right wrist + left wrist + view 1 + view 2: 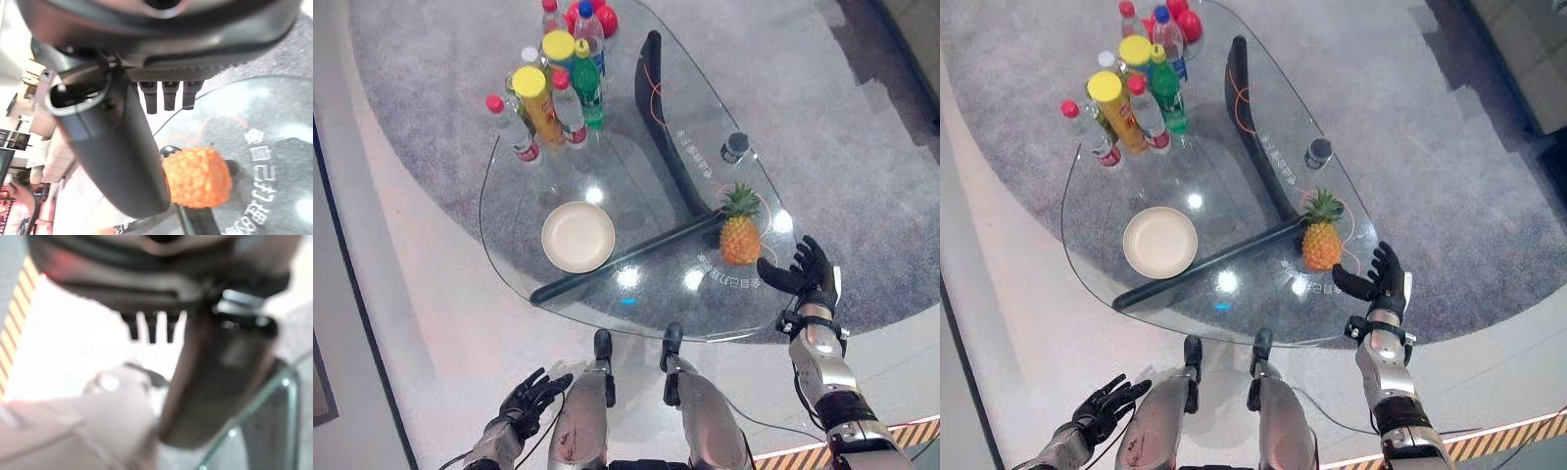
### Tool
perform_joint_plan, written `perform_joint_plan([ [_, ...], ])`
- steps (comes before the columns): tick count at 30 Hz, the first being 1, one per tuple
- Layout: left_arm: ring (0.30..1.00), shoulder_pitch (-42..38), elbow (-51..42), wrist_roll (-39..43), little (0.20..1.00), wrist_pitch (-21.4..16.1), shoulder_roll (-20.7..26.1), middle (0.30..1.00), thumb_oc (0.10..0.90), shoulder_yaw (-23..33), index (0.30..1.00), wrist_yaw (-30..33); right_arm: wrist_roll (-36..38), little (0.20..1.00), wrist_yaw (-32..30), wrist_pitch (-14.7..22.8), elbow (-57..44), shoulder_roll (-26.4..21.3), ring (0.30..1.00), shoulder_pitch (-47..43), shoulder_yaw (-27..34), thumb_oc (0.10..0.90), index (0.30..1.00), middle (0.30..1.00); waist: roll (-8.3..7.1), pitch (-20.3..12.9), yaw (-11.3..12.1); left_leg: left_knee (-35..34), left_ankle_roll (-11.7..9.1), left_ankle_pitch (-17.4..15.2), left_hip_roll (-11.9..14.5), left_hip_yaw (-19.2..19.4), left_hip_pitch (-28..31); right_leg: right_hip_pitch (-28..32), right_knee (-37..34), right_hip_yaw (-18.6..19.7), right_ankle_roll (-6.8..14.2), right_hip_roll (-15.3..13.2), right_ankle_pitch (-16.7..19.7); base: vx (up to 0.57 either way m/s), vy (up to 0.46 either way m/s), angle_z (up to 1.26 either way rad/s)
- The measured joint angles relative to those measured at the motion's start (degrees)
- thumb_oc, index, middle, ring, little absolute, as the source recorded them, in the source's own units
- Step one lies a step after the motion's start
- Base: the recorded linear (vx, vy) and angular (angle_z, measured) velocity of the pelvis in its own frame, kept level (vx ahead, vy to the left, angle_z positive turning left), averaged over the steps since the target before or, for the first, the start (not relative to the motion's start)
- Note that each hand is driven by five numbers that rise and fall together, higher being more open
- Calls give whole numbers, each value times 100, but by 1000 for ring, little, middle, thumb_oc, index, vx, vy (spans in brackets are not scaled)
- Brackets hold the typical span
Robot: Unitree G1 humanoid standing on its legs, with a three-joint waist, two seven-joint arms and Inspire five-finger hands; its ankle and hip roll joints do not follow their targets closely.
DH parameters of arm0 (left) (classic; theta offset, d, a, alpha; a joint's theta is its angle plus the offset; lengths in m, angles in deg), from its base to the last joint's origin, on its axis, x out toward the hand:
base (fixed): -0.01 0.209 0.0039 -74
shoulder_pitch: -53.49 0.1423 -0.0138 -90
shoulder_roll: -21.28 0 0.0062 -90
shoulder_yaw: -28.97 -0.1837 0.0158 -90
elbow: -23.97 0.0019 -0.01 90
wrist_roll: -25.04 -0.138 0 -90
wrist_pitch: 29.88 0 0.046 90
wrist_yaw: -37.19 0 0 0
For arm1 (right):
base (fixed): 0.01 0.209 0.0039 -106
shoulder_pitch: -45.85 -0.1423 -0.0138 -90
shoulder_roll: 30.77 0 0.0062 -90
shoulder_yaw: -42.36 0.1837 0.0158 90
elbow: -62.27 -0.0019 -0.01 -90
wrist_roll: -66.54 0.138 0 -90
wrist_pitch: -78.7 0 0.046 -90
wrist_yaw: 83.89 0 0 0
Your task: Pick up the fruit to the plate
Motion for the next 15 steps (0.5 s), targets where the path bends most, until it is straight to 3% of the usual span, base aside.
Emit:
perform_joint_plan([
  [4, 900, -49, -122, 199, 900, -8, 1, 900, 800, -16, 900, 7, -4, 900, -281, -3, -102, -21, 900, -335, -9, 800, 900, 900, 24, 90, 47, 192, 13, -11, -5, -3, -271, -288, 253, 0, -41, -39, -56, 7, 38, 2],
  [9, 900, -50, -157, 228, 900, 3, 24, 900, 800, -177, 900, 12, -7, 900, -290, -28, -161, -47, 900, -500, -36, 800, 900, 900, 31, 93, 133, 289, 1, -37, -17, -5, -410, -489, 486, -2, -59, -81, -168, 11, 12, 2],
  [15, 900, -51, -368, 428, 900, 10, 30, 900, 800, -241, 900, 9, 29, 900, -288, -186, -160, -161, 900, -909, -146, 800, 900, 900, 46, 105, 157, 572, 36, -51, -23, -20, -966, -1022, 746, -1, -82, -121, -186, 5, 37, 2],
])
